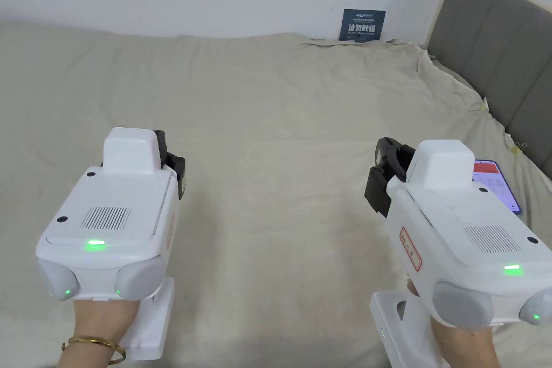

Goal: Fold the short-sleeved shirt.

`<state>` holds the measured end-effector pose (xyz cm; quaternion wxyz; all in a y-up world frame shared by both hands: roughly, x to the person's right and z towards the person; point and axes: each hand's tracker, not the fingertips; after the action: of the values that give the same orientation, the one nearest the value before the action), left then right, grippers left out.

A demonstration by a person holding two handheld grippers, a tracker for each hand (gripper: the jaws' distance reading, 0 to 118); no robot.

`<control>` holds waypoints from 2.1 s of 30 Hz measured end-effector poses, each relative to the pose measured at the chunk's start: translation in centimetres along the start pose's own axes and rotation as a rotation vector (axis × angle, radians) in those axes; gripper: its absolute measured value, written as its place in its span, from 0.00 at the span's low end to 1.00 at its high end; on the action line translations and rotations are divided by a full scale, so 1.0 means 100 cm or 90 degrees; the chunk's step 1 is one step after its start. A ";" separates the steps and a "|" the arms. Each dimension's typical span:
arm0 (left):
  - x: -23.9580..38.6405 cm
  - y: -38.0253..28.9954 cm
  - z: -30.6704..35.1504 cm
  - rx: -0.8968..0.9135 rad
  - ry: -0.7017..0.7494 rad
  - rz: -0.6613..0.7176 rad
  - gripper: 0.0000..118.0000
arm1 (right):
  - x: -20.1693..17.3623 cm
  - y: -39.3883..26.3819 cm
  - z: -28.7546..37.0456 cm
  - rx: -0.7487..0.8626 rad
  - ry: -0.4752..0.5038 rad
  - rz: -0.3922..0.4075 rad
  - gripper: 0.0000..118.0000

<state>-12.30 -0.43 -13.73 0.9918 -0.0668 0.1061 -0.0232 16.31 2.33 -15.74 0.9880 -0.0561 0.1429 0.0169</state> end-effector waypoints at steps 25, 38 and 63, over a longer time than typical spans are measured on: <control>0.003 -0.001 0.001 -0.005 -0.003 -0.003 0.00 | 0.001 0.000 0.001 0.000 -0.004 -0.003 0.00; 0.004 -0.001 0.002 -0.003 -0.004 -0.008 0.00 | 0.002 0.001 0.004 0.004 -0.005 -0.002 0.00; -0.016 -0.017 0.015 -0.091 0.025 0.082 1.00 | 0.016 0.031 -0.005 -0.287 -0.101 -0.219 0.97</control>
<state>-13.56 -1.87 -11.72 0.9818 -0.1296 0.1309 0.0468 17.57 5.40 -17.04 0.9472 -0.2958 0.0460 -0.1149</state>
